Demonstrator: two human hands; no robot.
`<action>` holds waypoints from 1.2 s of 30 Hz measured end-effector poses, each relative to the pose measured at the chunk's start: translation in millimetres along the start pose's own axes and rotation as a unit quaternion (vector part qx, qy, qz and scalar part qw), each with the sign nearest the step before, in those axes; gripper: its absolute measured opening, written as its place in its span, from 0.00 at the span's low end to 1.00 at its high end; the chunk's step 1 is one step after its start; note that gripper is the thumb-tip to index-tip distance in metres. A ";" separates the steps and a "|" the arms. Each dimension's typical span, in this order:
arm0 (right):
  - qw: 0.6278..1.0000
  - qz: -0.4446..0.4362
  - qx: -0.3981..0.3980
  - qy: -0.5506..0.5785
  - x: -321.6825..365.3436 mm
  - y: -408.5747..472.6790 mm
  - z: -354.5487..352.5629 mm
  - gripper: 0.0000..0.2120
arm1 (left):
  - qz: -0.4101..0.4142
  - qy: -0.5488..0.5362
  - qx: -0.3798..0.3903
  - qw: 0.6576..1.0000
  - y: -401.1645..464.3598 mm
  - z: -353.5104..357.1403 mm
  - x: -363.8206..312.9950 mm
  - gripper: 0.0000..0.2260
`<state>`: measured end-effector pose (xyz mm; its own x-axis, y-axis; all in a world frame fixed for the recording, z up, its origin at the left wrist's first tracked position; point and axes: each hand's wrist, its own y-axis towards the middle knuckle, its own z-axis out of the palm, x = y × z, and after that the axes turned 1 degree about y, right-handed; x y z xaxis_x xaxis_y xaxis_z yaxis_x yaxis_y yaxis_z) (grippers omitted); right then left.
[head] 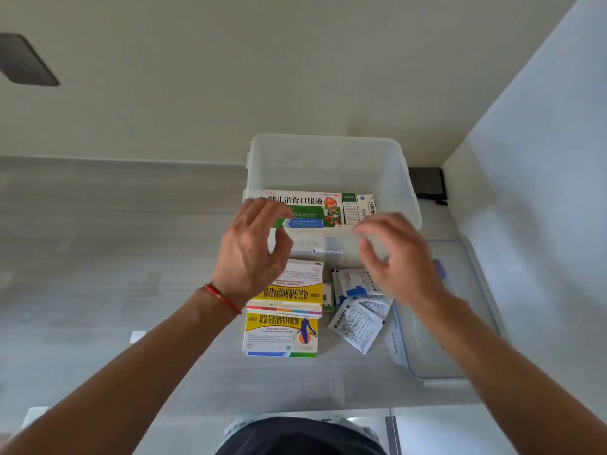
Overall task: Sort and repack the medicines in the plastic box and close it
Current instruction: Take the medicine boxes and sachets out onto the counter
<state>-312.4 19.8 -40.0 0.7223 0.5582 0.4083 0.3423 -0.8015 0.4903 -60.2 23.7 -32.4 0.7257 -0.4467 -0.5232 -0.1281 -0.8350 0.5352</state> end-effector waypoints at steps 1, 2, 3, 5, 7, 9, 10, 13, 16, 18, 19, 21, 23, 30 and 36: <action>1.000 0.028 -0.008 -0.002 -10.8 12.6 -9.7 0.06 | 0.002 0.006 0.003 1.000 11.5 2.8 -0.3 0.08; 0.998 0.057 -0.002 -0.009 -20.9 25.3 -16.8 0.05 | -0.003 0.014 0.008 1.000 23.3 6.4 0.0 0.09; 0.996 0.085 0.018 -0.014 -31.0 38.1 -20.6 0.05 | -0.015 0.027 0.016 0.999 35.0 11.6 0.4 0.10; 0.984 0.139 0.110 -0.005 -49.6 62.5 -19.6 0.06 | -0.049 0.062 0.048 0.996 54.0 26.2 2.3 0.13; 0.947 0.189 0.262 0.002 -64.4 83.9 -8.7 0.08 | -0.086 0.099 0.103 0.986 64.9 43.9 7.5 0.14; 0.891 0.215 0.400 -0.014 -73.9 100.5 8.7 0.13 | -0.129 0.112 0.164 0.971 67.4 58.3 14.6 0.14; 0.866 0.213 0.451 -0.030 -76.3 106.6 18.8 0.16 | -0.152 0.111 0.187 0.964 66.9 62.8 18.2 0.14; 0.805 0.149 0.562 -0.116 -81.7 114.9 50.4 0.21 | -0.169 0.112 0.198 0.959 64.3 70.1 27.3 0.13; 0.756 0.094 0.628 -0.160 -88.5 117.2 69.8 0.25 | -0.164 0.120 0.195 0.960 62.3 73.8 31.4 0.13; 0.754 0.074 0.636 -0.143 -94.5 120.2 72.3 0.24 | -0.178 0.125 0.195 0.956 62.1 75.7 32.6 0.12; 0.756 0.069 0.637 -0.132 -98.2 121.6 71.5 0.24 | -0.185 0.126 0.196 0.955 62.1 76.4 32.6 0.13; 0.759 0.071 0.637 -0.114 -105.8 122.6 70.6 0.25 | -0.190 0.129 0.199 0.953 62.5 77.1 32.3 0.13; 0.753 0.077 0.645 -0.102 -109.6 120.1 71.5 0.27 | -0.193 0.132 0.197 0.952 62.6 77.4 31.7 0.13; 0.745 0.049 0.663 -0.047 -109.3 114.1 78.5 0.27 | -0.202 0.141 0.188 0.951 64.3 77.6 27.8 0.11; 0.776 0.132 0.616 0.031 -106.0 118.0 74.6 0.32 | -0.210 0.137 0.185 0.950 64.0 76.1 26.1 0.11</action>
<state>-303.8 -149.9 -82.9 0.8480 0.3177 0.4241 0.5292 -0.4644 -0.7102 -100.9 -65.8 -62.2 0.9071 0.0095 -0.4207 0.0202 -0.9996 0.0210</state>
